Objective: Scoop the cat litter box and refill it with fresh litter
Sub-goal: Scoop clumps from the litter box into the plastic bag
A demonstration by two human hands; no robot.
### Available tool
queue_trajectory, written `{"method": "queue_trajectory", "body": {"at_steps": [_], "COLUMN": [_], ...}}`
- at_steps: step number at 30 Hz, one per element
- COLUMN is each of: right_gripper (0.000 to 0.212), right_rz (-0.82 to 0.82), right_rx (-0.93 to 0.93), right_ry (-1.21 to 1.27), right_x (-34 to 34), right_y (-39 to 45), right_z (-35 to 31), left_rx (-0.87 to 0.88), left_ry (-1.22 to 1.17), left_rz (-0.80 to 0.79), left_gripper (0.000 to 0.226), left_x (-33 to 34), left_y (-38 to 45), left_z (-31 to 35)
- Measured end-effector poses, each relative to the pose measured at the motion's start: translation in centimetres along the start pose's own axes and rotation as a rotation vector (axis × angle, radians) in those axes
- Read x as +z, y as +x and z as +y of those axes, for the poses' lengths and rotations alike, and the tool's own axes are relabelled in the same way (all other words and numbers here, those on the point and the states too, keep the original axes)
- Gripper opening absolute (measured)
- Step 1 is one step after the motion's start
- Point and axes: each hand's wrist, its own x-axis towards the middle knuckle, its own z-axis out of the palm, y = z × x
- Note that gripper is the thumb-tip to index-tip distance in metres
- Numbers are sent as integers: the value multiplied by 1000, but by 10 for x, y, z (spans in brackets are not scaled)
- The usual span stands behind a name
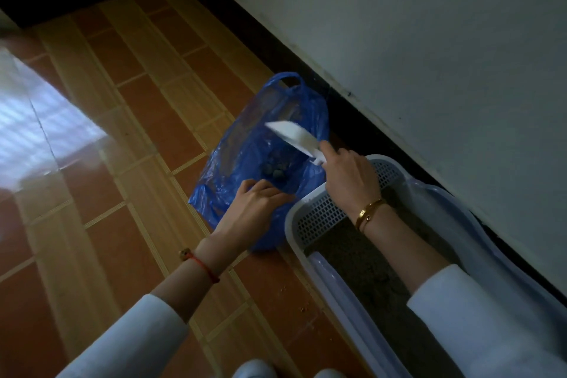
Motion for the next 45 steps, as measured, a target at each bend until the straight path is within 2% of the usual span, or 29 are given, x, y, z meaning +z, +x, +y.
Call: {"method": "queue_trajectory", "body": {"at_steps": [4,10,13,18,24,28,31,38,41,45], "right_gripper": [13,12,13,11,14,14,21,12,11,10], "right_rz": [-50,-135,-176,-230,-547,-660,-604,-358,-339,-287], "right_rx": [317,768,940,1148,1145,1096,1130,1191,1147,1082], "right_ry": [445,813,853,732,460,496,652,1094,1119,1108], "right_x": [-24,-53,-58,-57,-61,-54,-41,-7,-4,-5], "right_y": [-34,-133,-183,-240,-258,-253,-250,-242,-243,-249], "right_z": [12,39,55,78,93,88,86,61,62,64], "left_rx": [28,159,207,225,237,235,227,191,199,179], "left_ry": [-30,-35,-30,-35,-29,-35,-37,-37,-48,-50], "left_rz": [52,12,-20,-69,-193,-213,-221,-240,-215,-184], "left_gripper": [38,40,40,38,42,42,42,46,52,38], "left_x": [-6,-4,1,10,23,25,24,20,15,11], "left_y": [6,17,22,26,26,27,26,25,24,25], "left_z": [13,51,68,93,95,94,93,93,94,94]}}
